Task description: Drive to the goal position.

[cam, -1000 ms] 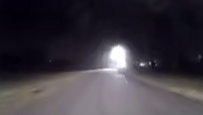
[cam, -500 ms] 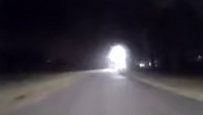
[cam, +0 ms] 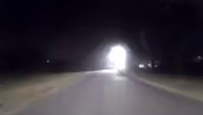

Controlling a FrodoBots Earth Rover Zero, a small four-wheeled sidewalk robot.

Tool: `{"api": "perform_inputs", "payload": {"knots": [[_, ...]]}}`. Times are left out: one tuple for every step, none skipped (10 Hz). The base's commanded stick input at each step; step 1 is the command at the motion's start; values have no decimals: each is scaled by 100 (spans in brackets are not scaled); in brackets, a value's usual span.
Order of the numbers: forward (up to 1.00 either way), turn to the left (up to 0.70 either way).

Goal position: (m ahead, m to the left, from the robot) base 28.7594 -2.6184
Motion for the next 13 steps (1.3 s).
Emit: {"api": "perform_inputs", "payload": {"knots": [[100,0],[100,0],[100,0],[100,0],[100,0],[100,0],[100,0],[100,0],[100,0],[100,0],[100,0],[100,0],[100,-1]]}}
